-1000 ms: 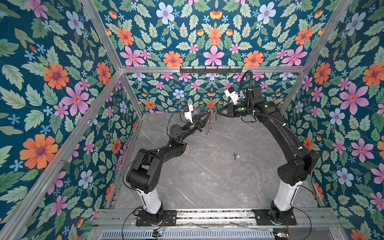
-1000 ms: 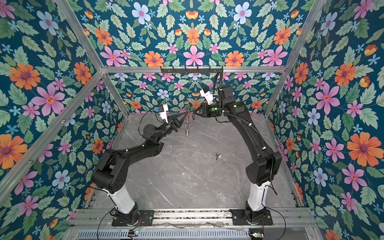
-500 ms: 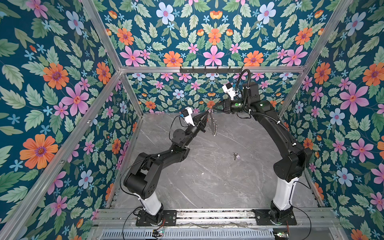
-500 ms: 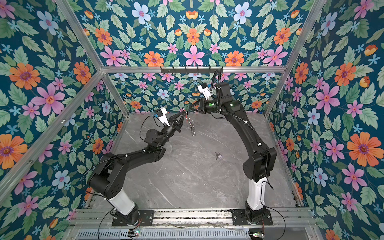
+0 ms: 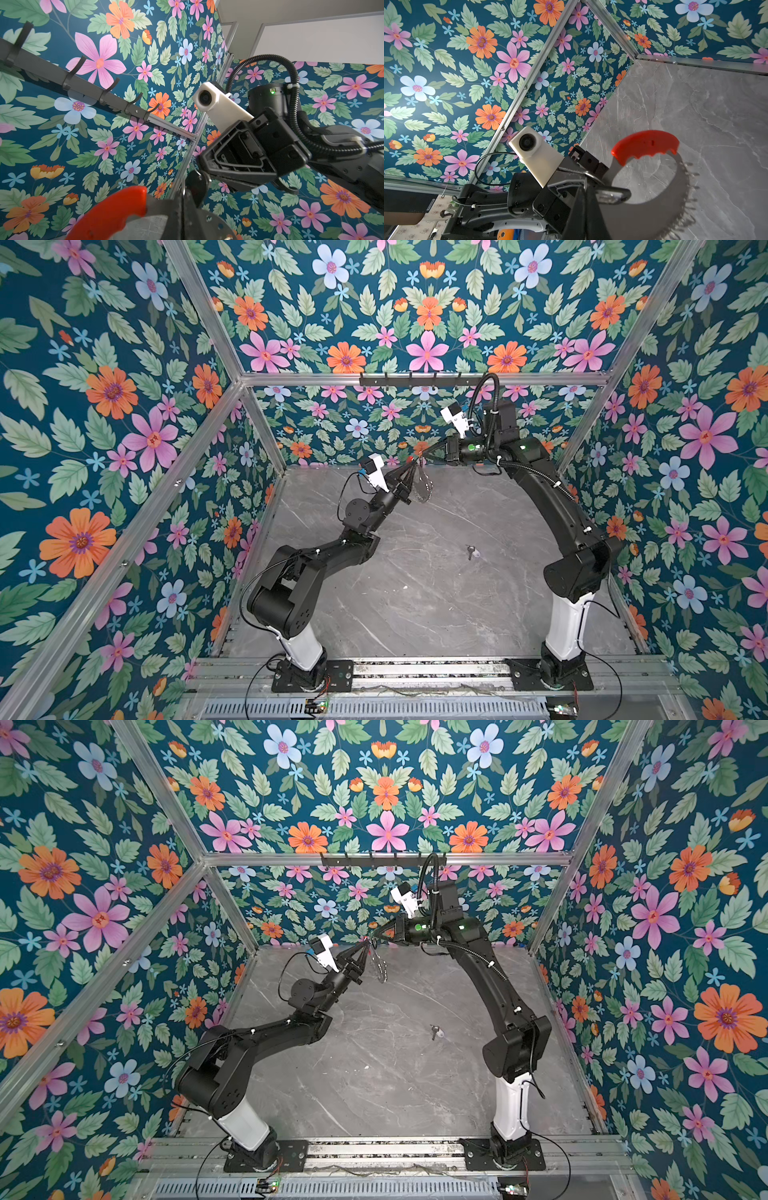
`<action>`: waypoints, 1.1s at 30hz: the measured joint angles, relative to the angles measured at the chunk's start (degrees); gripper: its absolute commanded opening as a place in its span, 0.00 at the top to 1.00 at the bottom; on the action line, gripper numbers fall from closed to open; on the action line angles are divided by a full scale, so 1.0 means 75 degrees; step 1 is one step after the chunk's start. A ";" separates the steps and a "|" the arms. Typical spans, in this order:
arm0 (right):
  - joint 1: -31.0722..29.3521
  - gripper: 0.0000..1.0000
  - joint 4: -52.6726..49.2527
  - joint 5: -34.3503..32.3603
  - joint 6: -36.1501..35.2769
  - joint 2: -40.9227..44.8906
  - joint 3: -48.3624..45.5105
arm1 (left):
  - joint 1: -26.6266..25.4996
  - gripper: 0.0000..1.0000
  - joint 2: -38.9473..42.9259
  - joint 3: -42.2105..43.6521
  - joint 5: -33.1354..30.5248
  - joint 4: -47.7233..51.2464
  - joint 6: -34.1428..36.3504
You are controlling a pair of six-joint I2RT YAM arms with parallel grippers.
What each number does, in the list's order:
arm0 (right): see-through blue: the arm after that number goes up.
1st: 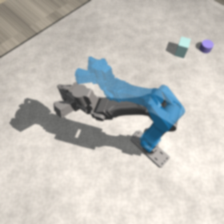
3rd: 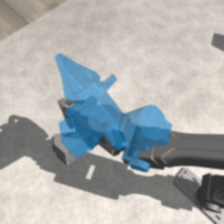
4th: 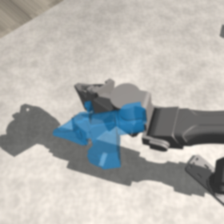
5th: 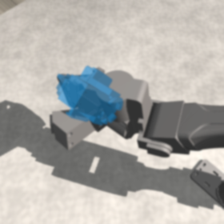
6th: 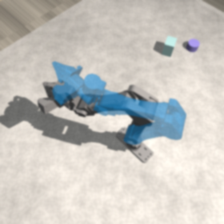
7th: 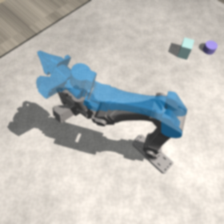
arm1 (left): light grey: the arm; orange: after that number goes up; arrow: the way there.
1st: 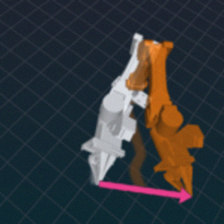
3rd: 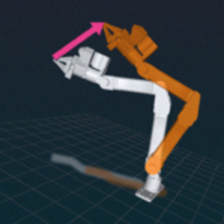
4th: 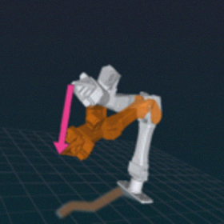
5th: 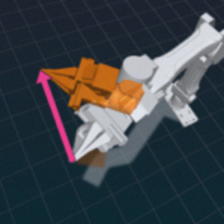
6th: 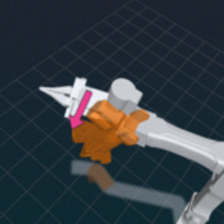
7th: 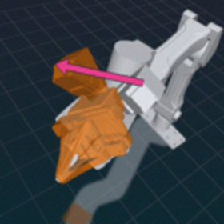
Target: Put the keys on the keyring
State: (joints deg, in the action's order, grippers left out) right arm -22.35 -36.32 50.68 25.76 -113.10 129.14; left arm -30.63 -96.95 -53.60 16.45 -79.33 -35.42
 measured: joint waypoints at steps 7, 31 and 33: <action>-0.0035 1.00 -0.0504 0.0009 -0.0236 -0.0347 0.0600 | 0.0000 1.00 0.0000 -0.0029 0.0085 0.0000 0.0000; 0.0038 1.00 -0.0729 0.0023 -0.0058 -0.0254 0.0157 | 0.0003 1.00 -0.0096 -0.0073 0.0204 -0.0146 0.0114; 0.0055 1.00 -0.0708 0.0044 -0.0055 -0.0251 0.0125 | 0.0006 1.00 -0.0099 -0.0073 0.0204 -0.0163 0.0111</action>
State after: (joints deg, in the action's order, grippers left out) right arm -21.93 -41.63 51.00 25.34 -114.98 130.08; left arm -30.59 -97.69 -54.15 17.98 -80.55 -34.59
